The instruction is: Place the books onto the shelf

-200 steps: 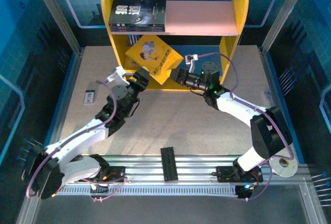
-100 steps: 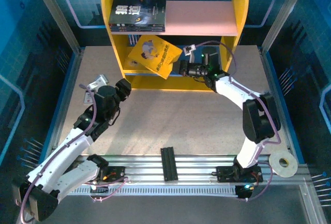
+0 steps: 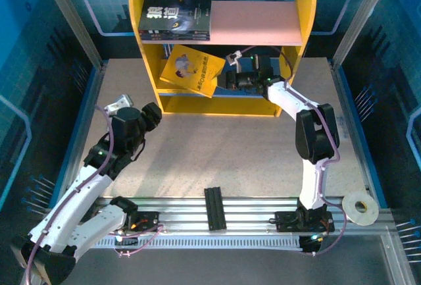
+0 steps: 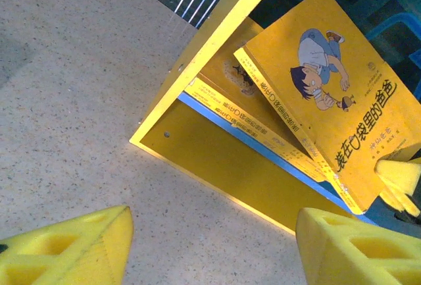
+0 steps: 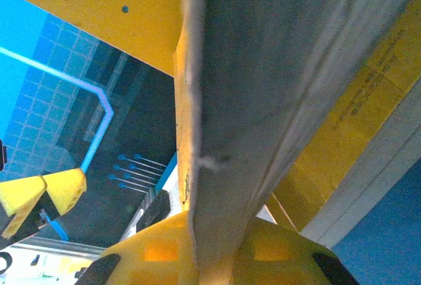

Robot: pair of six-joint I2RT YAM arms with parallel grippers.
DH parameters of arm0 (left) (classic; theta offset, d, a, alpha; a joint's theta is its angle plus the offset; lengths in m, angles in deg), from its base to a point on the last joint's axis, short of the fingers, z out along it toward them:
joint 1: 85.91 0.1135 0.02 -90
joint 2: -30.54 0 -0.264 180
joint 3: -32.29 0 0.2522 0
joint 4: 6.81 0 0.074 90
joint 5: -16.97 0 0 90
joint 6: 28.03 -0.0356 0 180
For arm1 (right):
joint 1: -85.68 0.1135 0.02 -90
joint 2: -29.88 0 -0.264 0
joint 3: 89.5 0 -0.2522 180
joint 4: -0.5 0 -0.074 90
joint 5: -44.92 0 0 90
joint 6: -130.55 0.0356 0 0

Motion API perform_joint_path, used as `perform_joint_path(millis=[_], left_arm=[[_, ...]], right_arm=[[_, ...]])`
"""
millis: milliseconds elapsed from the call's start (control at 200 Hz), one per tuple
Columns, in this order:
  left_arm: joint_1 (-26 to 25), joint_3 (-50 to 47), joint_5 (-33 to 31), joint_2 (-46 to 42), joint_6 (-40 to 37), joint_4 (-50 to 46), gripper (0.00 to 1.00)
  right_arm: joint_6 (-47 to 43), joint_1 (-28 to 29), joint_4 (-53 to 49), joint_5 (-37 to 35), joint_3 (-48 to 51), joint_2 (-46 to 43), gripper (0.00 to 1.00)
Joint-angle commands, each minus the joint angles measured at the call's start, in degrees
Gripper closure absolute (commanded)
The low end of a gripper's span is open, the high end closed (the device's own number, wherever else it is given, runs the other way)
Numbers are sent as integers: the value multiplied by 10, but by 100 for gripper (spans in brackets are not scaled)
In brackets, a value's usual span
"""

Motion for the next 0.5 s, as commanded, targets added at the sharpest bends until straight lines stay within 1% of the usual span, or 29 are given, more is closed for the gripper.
perform_joint_path(millis=[0,215,350,420,490], left_arm=[[9,20,6,-9,-21,-29,33],[22,24,4,-11,-21,-29,32],[27,24,8,-10,-19,-27,32],[28,23,7,-11,-19,-27,32],[31,23,7,-10,-19,-27,31]], right_arm=[[-39,-11,-18,61,-52,18,92],[-84,-14,-93,90,-113,51,92],[-116,-13,-143,97,-146,63,91],[-138,-13,-185,102,-172,75,89],[-154,-13,-219,94,-199,86,88]])
